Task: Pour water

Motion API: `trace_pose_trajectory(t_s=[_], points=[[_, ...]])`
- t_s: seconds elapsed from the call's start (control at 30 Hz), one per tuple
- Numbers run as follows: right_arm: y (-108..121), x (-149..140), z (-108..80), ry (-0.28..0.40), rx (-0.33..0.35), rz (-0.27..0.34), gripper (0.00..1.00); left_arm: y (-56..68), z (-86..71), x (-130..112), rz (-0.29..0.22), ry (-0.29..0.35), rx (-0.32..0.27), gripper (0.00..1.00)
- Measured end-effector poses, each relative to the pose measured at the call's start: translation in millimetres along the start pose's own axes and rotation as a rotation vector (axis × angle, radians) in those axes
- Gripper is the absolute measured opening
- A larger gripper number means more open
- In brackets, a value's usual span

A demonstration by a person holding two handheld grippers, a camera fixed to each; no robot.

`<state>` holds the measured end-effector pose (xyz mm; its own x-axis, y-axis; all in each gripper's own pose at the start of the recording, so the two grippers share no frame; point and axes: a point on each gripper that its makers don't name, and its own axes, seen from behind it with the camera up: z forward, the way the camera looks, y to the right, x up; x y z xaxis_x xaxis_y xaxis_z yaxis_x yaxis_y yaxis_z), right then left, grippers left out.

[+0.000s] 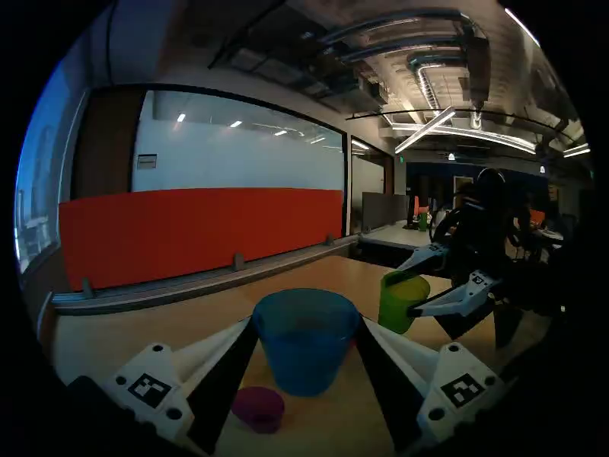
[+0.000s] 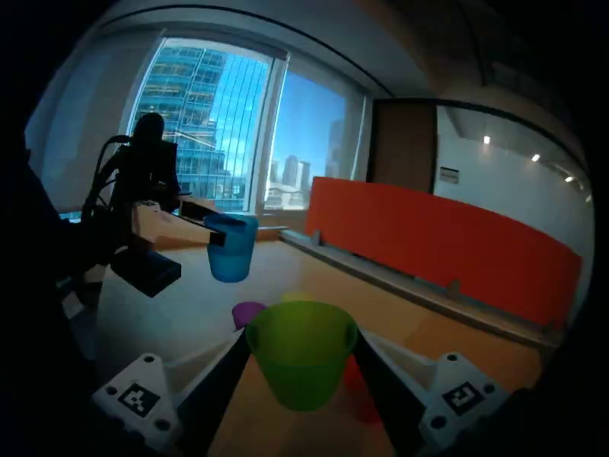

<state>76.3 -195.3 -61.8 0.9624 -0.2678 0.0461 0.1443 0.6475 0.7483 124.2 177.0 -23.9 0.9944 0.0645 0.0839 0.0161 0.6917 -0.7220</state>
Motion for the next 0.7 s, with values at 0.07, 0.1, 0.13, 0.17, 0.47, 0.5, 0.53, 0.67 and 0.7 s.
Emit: trace_pose_trajectory(t_s=[0.07, 0.1, 0.13, 0.17, 0.47, 0.5, 0.53, 0.67, 0.7], points=[[-0.4, 0.8, 0.3, 0.001, 0.000, -0.014, 0.93, 1.2, -1.4, 3.1, 0.004, 0.013, -0.002, 0.87], [-0.4, 1.4, 0.6, 0.002, -0.001, -0.019, 0.93, 1.4, -1.9, 4.2, 0.006, 0.018, -0.002, 0.87], [-0.4, 2.1, 0.9, 0.003, -0.002, -0.024, 0.93, 1.6, -2.4, 5.2, 0.008, 0.024, -0.002, 0.87], [-0.4, 2.8, 1.3, 0.004, -0.004, -0.030, 0.93, 1.9, -2.9, 6.4, 0.010, 0.030, -0.002, 0.87], [-3.7, 10.3, 4.5, 0.018, 0.008, -0.016, 0.92, 3.2, -6.0, 12.8, 0.019, 0.054, -0.005, 0.87], [-3.8, 10.2, 5.1, 0.019, 0.009, -0.011, 0.92, 3.2, -6.3, 13.2, 0.021, 0.055, -0.004, 0.87], [-3.9, 10.0, 5.6, 0.019, 0.009, -0.006, 0.92, 3.1, -6.7, 13.6, 0.024, 0.056, -0.004, 0.87], [-6.6, 11.4, 7.7, 0.021, 0.023, 0.036, 0.92, 3.9, -8.4, 16.4, 0.036, 0.061, -0.004, 0.87], [-8.2, 13.5, 8.0, 0.026, 0.033, 0.053, 0.92, 4.4, -8.4, 17.2, 0.039, 0.064, -0.005, 0.87]])
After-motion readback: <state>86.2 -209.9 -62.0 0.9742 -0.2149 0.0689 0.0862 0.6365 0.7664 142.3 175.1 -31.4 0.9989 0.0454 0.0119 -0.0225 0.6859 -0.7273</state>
